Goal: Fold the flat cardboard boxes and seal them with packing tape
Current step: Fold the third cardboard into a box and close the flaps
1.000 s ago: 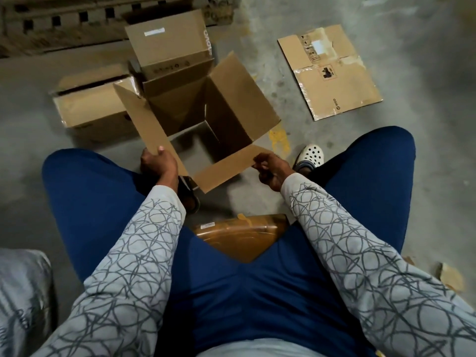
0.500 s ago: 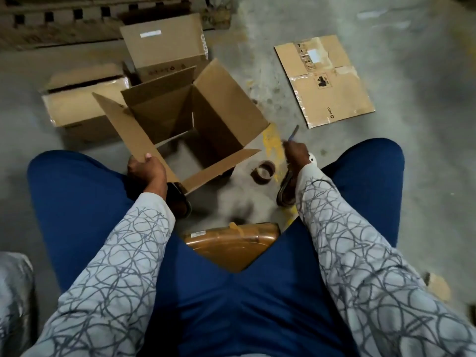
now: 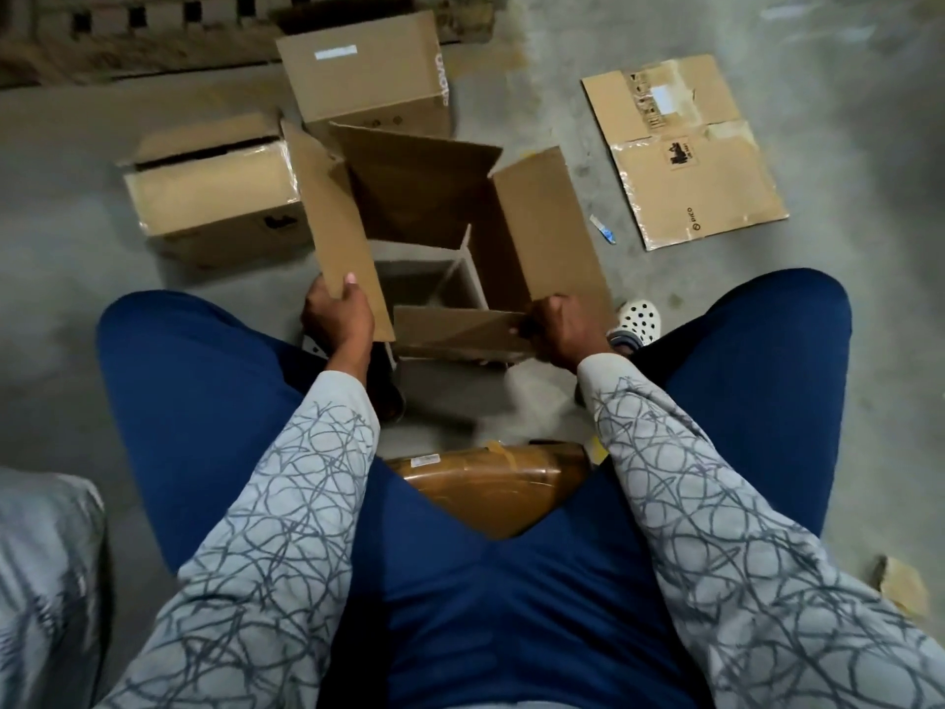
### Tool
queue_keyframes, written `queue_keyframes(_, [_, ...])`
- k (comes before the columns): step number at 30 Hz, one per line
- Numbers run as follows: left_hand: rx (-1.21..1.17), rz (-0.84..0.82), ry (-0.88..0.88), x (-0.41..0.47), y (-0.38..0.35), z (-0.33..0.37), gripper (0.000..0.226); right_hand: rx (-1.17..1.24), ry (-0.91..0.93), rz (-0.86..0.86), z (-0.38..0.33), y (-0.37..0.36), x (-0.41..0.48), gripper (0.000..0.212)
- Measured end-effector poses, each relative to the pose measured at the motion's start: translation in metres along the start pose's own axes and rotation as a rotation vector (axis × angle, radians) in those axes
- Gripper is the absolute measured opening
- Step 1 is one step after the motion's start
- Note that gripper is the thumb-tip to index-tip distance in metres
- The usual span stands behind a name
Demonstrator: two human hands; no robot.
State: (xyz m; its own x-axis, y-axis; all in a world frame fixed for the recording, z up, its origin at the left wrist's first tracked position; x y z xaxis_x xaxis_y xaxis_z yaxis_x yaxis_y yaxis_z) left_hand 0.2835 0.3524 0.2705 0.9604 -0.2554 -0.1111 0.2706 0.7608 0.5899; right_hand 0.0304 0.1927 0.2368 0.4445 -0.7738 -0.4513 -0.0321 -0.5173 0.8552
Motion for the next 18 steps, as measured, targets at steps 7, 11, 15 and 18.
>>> queue_keyframes(7, [0.112, -0.102, 0.078, 0.003, -0.004, -0.016, 0.031, 0.040, 0.036, 0.038, -0.011, 0.000, -0.015, 0.037])
queue_keyframes(11, [0.208, -0.148, 0.047, 0.008, -0.001, -0.018, 0.032, 0.091, 0.122, 0.084, -0.034, -0.002, -0.002, 0.040])
queue_keyframes(15, [0.274, -0.198, 0.010, 0.011, 0.003, -0.019, 0.035, 0.137, 0.092, 0.258, -0.047, -0.015, 0.008, 0.053])
queue_keyframes(18, [0.245, -0.223, 0.036, 0.008, 0.001, -0.025, 0.036, 0.136, 0.032, 0.380, -0.052, -0.034, 0.010, 0.034])
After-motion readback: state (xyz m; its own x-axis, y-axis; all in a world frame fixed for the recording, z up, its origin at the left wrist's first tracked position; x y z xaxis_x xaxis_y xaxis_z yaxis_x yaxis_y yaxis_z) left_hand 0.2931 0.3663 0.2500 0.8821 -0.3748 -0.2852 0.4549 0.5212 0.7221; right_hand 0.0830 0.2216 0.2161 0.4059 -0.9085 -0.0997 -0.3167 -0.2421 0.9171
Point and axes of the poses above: each hand's wrist, its own x-axis towards the middle knuckle, its own y-axis out of the back of the hand, z = x × y, the point moved 5 cm from there along x, towards the middle knuckle, and after that the axes turned 9 degrees about -y, right-handed, at the moved point
